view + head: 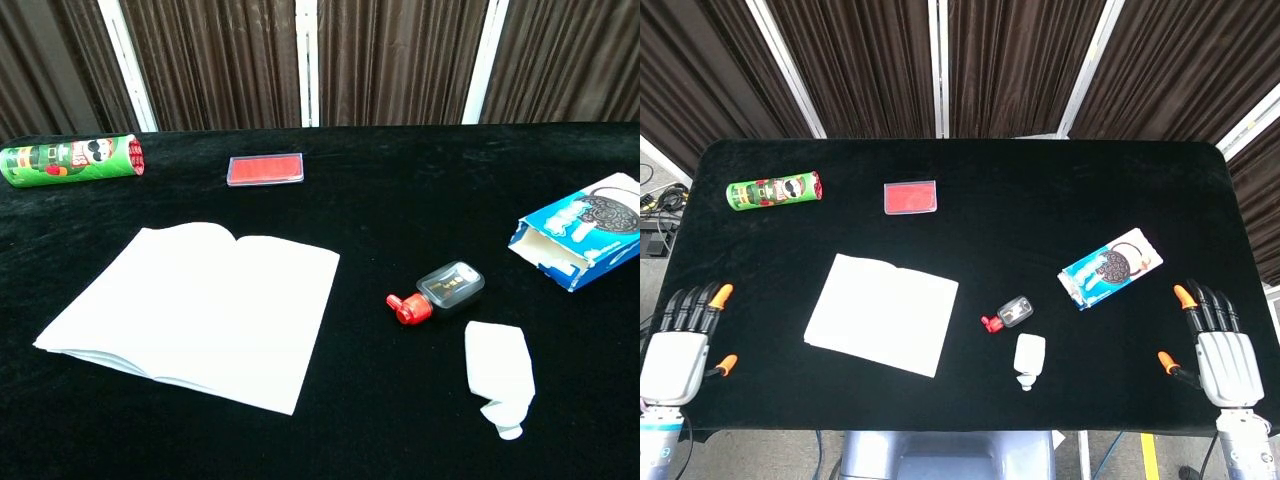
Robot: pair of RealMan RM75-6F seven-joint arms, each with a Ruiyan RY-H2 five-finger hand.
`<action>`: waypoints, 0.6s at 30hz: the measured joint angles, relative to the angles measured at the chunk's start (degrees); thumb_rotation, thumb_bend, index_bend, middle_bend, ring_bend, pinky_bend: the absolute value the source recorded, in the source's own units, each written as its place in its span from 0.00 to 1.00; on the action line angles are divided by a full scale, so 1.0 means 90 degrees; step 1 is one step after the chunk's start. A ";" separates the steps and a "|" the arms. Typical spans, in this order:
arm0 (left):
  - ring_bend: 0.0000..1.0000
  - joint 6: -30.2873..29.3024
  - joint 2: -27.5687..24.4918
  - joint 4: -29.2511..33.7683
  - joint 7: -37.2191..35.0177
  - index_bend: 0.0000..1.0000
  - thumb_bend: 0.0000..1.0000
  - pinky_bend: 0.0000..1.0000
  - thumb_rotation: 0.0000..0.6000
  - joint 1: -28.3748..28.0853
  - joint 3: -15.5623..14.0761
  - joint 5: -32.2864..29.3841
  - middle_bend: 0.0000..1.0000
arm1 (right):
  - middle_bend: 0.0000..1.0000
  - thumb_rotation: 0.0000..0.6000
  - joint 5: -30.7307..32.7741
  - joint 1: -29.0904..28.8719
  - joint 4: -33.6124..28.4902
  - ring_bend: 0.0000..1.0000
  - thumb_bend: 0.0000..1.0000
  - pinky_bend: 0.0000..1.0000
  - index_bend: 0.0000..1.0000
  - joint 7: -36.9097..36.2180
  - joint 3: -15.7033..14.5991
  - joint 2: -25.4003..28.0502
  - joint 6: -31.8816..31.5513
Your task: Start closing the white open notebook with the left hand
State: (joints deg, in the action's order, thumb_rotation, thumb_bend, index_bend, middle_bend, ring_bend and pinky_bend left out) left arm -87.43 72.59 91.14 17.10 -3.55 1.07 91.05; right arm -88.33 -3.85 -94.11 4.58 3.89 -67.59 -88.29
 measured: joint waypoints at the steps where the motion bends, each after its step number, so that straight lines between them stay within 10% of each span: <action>1: 0.00 0.0103 0.0004 0.0002 0.0026 0.00 0.02 0.00 1.00 -0.0052 -0.0013 0.0008 0.00 | 0.00 1.00 0.0004 0.0000 -0.0007 0.00 0.09 0.00 0.00 0.0001 0.0002 0.0002 0.0004; 18: 0.00 0.1755 0.1011 -0.0303 0.1438 0.00 0.23 0.00 1.00 -0.0969 -0.0125 -0.0115 0.00 | 0.00 1.00 -0.0038 -0.0001 -0.0050 0.00 0.09 0.00 0.00 -0.0081 -0.0019 0.0044 0.0028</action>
State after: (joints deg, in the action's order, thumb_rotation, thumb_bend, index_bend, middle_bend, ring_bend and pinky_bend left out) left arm -71.64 81.69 88.41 30.04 -12.27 -0.06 90.01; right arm -88.67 -3.86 -94.56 3.85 3.72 -67.19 -88.03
